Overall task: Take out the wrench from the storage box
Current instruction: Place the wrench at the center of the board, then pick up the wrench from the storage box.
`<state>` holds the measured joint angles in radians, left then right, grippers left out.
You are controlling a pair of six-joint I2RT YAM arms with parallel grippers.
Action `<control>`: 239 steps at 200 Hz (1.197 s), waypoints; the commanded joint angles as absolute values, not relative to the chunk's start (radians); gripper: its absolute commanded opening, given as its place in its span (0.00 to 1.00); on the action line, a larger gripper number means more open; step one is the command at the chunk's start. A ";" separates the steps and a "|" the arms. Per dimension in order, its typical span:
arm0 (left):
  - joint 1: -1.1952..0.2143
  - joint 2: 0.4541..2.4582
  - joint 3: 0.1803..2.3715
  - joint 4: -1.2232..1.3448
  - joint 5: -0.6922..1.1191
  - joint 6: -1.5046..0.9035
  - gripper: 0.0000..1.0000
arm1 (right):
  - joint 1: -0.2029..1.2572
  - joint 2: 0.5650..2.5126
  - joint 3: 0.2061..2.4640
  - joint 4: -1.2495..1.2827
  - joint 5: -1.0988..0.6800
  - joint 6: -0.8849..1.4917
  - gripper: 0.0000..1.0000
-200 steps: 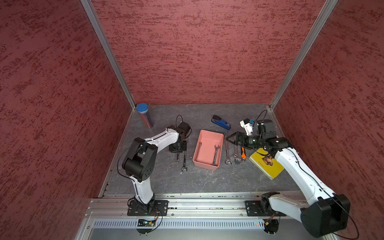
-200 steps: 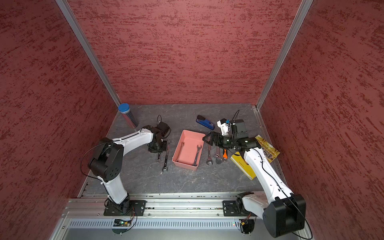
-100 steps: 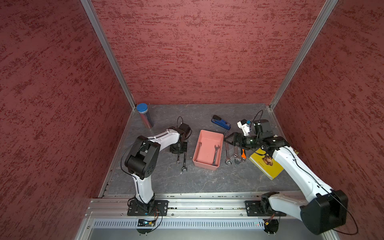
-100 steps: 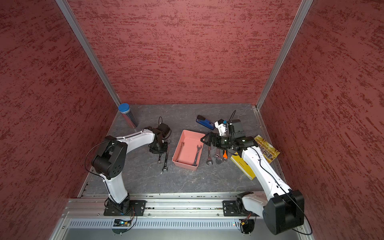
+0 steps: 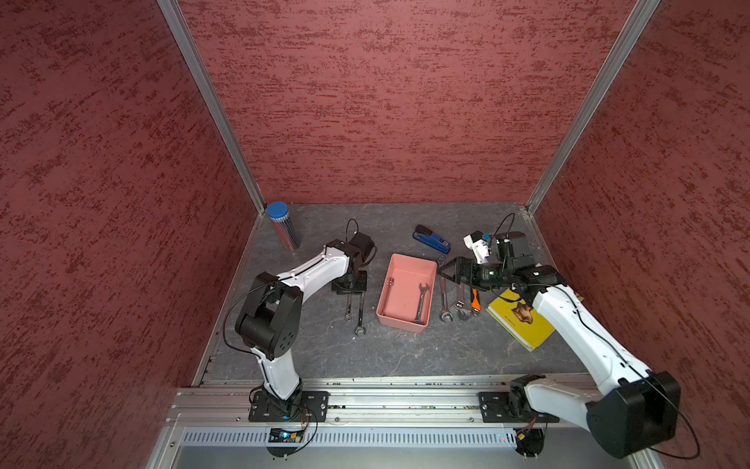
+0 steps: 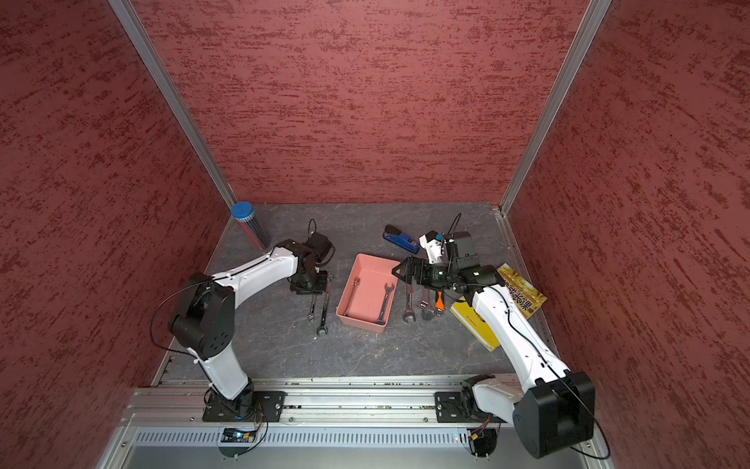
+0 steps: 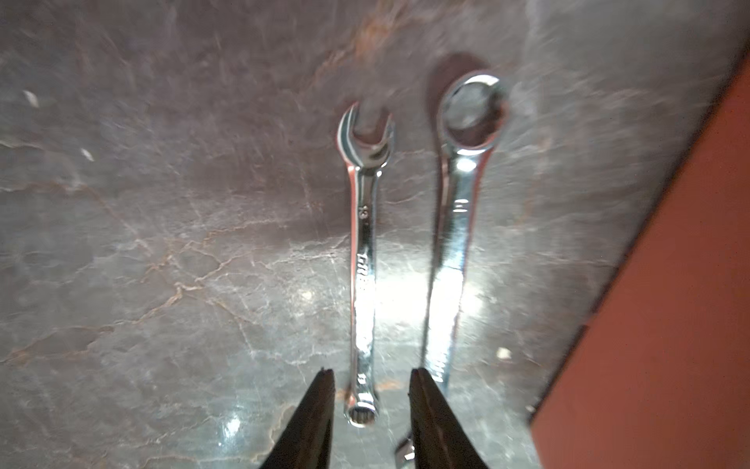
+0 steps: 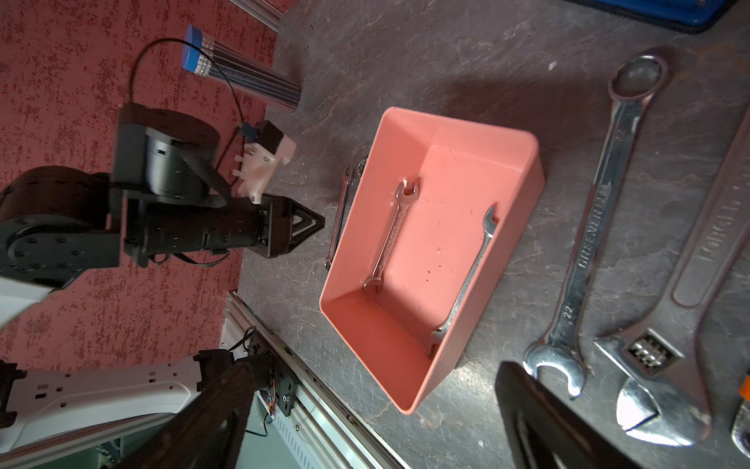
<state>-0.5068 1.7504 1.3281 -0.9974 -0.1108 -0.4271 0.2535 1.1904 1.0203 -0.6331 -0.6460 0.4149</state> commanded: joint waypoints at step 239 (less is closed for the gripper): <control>-0.846 2.073 1.672 -1.044 -0.277 -0.590 0.38 | 0.201 1.085 1.015 -0.669 -0.552 0.377 0.98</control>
<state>-0.8536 2.0399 1.6730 -1.0721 -0.2333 -0.6128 0.2111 1.1088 1.0199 -0.6628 -0.5709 0.3916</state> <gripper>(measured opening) 0.381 0.984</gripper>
